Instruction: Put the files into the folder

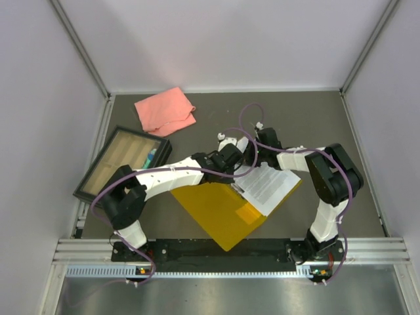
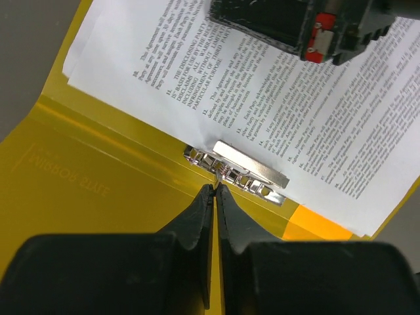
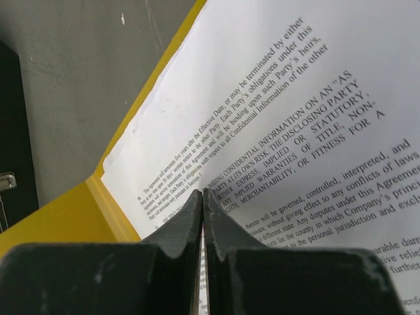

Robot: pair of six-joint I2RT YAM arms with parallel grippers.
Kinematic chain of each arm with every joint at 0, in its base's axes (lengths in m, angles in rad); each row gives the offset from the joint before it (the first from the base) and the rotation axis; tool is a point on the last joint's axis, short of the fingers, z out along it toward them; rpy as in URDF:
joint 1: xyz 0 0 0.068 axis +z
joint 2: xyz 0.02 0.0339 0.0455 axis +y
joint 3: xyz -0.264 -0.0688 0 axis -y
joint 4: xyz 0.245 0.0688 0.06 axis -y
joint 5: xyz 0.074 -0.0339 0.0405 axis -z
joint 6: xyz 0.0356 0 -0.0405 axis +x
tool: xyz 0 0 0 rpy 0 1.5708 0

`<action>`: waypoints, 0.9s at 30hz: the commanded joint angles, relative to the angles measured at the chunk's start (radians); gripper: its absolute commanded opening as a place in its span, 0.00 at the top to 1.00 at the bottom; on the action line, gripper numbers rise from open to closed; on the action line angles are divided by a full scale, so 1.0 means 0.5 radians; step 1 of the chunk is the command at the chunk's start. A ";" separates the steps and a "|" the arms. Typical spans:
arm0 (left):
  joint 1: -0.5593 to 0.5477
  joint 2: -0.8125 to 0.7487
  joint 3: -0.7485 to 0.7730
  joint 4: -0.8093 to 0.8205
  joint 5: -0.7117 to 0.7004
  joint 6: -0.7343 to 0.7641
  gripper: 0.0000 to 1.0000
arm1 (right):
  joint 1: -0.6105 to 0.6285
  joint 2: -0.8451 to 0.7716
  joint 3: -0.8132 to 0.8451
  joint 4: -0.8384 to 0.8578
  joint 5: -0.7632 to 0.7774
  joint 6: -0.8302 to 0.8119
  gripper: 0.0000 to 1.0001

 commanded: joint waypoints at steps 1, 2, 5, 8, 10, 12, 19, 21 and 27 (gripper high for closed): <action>-0.034 -0.029 0.029 0.182 0.020 0.010 0.93 | -0.009 0.083 0.036 -0.072 0.037 -0.017 1.00; -0.040 -0.017 0.047 0.188 0.017 0.013 0.92 | -0.006 0.086 0.036 -0.066 0.031 -0.017 1.00; -0.065 0.011 0.060 0.200 0.008 0.025 0.89 | -0.006 0.089 0.033 -0.057 0.025 -0.011 1.00; -0.077 0.029 0.075 0.228 0.002 0.047 0.84 | -0.006 0.092 0.030 -0.051 0.009 -0.005 1.00; -0.080 0.050 0.084 0.258 0.002 0.065 0.81 | -0.006 0.095 0.027 -0.036 -0.003 0.001 1.00; -0.083 0.069 0.109 0.274 0.005 0.084 0.80 | -0.006 0.107 0.024 -0.017 -0.018 0.010 1.00; -0.099 0.170 0.124 0.495 0.201 0.145 0.74 | -0.003 0.110 0.024 -0.014 -0.024 0.013 1.00; -0.102 0.198 0.130 0.513 0.277 0.133 0.73 | -0.003 0.113 0.024 -0.017 -0.021 0.013 1.00; -0.129 0.161 0.081 0.510 0.324 0.123 0.64 | -0.006 0.110 0.024 -0.017 -0.030 0.010 1.00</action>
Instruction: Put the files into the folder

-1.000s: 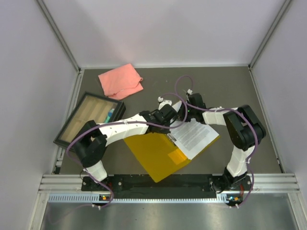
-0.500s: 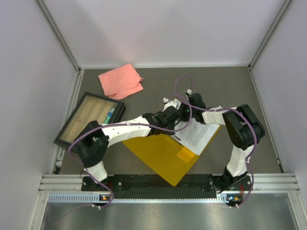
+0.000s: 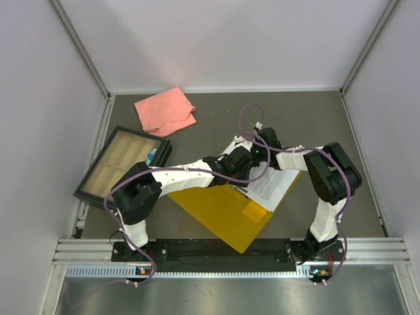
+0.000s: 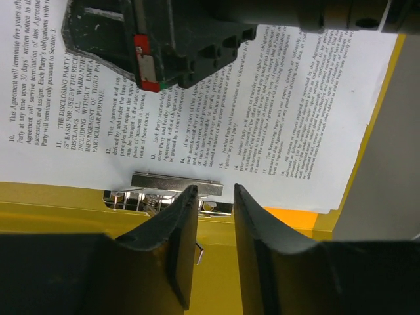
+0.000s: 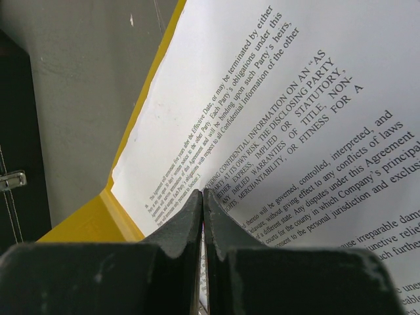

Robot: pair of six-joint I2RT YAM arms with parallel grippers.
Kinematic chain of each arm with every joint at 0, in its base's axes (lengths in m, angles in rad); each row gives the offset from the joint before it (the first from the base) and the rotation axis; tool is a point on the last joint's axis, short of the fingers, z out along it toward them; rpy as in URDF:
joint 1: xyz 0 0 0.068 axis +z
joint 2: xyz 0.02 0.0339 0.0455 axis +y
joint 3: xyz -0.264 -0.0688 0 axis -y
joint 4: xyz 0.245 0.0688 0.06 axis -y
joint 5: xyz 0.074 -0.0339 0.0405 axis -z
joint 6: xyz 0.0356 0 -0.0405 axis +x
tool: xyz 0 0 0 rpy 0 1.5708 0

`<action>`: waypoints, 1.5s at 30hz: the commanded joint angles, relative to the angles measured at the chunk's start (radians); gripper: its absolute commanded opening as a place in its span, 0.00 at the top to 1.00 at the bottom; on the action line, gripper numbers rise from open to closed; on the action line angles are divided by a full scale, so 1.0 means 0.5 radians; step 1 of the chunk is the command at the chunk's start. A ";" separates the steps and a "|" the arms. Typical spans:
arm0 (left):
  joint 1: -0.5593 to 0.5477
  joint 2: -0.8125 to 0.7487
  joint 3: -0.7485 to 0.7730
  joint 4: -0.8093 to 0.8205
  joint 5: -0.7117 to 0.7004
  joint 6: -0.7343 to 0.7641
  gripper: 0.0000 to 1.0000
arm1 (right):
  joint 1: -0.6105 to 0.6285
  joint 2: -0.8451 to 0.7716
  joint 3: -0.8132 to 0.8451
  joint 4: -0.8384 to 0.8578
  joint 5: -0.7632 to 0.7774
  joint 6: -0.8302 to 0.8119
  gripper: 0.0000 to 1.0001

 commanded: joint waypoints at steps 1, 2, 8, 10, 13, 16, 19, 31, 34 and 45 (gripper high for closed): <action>-0.033 -0.084 0.015 0.103 0.047 0.026 0.57 | -0.003 0.069 0.012 -0.074 0.030 -0.027 1.00; -0.039 -0.108 0.012 0.097 0.038 0.035 0.54 | -0.003 0.069 0.012 -0.070 0.027 -0.027 1.00; -0.036 -0.308 0.085 -0.034 -0.018 0.109 0.32 | -0.003 0.072 0.018 -0.064 0.021 -0.027 1.00; -0.039 -0.378 0.125 -0.108 -0.015 0.112 0.27 | -0.003 0.078 0.025 -0.064 0.018 -0.030 1.00; -0.039 -0.501 0.144 -0.215 -0.002 0.090 0.19 | -0.003 0.081 0.028 -0.064 0.018 -0.030 1.00; -0.039 -0.654 0.132 -0.332 0.025 0.026 0.14 | -0.003 0.090 0.037 -0.061 0.015 -0.030 1.00; -0.039 -0.850 0.110 -0.537 0.022 -0.090 0.12 | 0.000 0.112 0.046 -0.058 -0.004 -0.033 1.00; -0.039 -1.691 -0.098 -1.663 -0.165 -1.265 0.10 | 0.031 0.121 0.058 -0.058 0.014 -0.036 1.00; -0.039 -1.878 -0.297 -1.609 -0.089 -1.373 0.10 | 0.037 0.124 0.061 -0.064 0.014 -0.039 1.00; -0.039 -1.876 -0.550 -0.652 -0.230 -0.760 0.52 | 0.062 0.109 0.071 -0.107 0.076 -0.079 1.00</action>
